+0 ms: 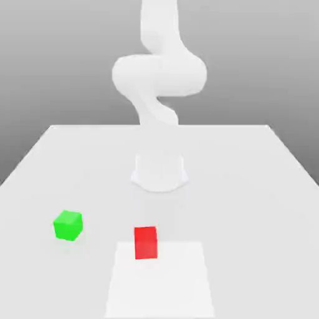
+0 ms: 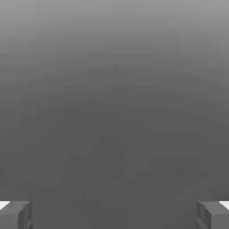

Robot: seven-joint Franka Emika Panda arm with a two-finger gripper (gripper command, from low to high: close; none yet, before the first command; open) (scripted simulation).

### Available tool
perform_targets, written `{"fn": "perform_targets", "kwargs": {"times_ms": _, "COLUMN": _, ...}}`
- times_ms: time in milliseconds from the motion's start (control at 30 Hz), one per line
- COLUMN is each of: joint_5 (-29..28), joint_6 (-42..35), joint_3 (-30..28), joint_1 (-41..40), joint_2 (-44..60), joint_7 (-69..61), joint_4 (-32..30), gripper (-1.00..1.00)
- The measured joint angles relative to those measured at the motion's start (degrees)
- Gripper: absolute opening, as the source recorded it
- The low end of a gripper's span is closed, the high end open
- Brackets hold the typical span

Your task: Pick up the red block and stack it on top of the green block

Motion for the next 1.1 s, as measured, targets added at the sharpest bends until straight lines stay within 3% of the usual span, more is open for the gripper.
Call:
{"fn": "perform_targets", "kwargs": {"times_ms": 533, "joint_5": -1.8, "joint_6": 23.3, "joint_3": -4.4, "joint_1": -0.5, "joint_2": 30.0, "joint_7": -7.8, "joint_4": -29.2, "gripper": 0.00}}
{"fn": "perform_targets", "kwargs": {"times_ms": 767, "joint_5": 3.3, "joint_6": 39.2, "joint_3": -2.1, "joint_1": -2.1, "joint_2": 49.8, "joint_7": -12.7, "joint_4": -30.8, "gripper": 0.00}}
{"fn": "perform_targets", "kwargs": {"times_ms": 800, "joint_5": 3.6, "joint_6": 40.8, "joint_3": -1.4, "joint_1": -2.8, "joint_2": 51.7, "joint_7": -13.0, "joint_4": -30.5, "gripper": -1.00}}
{"fn": "perform_targets", "kwargs": {"times_ms": 1100, "joint_5": 2.5, "joint_6": 38.6, "joint_3": -1.7, "joint_1": -2.7, "joint_2": 49.2, "joint_7": -12.1, "joint_4": -30.9, "gripper": -1.00}}
